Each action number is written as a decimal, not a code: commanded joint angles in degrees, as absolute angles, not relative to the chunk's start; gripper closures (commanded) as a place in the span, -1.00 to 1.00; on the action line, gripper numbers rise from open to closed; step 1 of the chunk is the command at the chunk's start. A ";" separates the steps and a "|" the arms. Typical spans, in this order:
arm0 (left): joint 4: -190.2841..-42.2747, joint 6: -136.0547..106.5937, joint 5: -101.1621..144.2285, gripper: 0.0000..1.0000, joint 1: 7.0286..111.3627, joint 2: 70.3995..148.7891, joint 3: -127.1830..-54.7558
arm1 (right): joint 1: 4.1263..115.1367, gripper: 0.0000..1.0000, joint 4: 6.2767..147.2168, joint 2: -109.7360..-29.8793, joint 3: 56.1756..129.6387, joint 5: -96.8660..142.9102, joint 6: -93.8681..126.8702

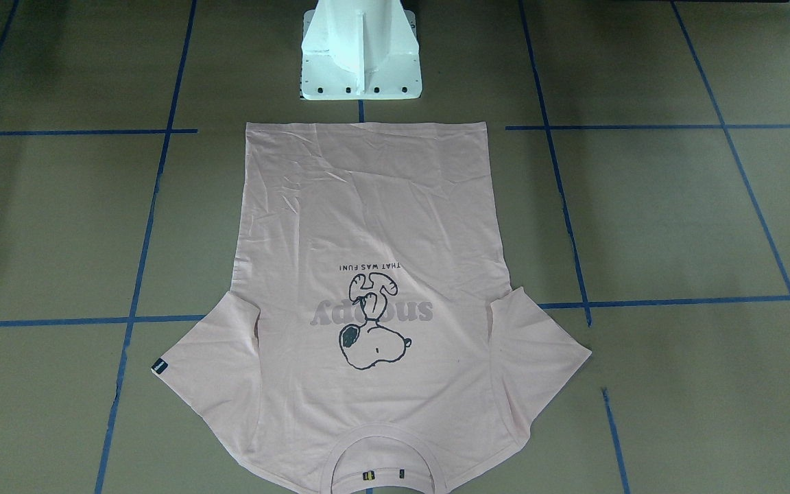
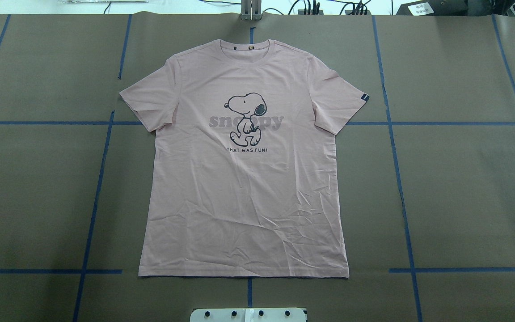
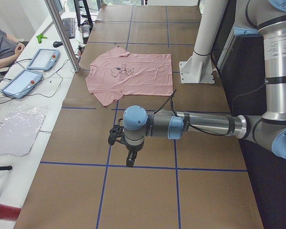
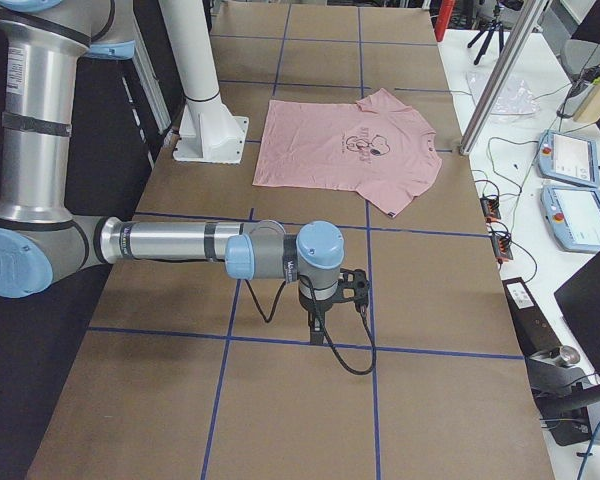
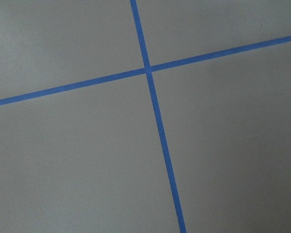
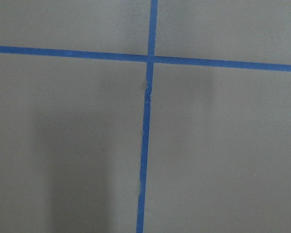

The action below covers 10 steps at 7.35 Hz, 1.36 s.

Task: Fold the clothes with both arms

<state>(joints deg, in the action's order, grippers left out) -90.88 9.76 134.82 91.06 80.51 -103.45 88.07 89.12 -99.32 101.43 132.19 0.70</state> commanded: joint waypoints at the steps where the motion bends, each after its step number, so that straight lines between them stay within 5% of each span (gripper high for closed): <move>1: -90.88 9.93 134.91 -1.00 91.05 80.51 -103.45 | 88.07 -1.00 89.21 -99.32 101.43 132.19 0.70; 6: -92.71 9.32 134.91 -1.00 90.97 81.99 -104.94 | 85.79 -1.00 87.64 -91.09 101.52 132.02 1.32; 10: -96.91 -0.15 134.74 -1.00 90.62 98.67 -99.07 | 84.73 -1.00 80.88 -78.78 91.61 132.19 4.39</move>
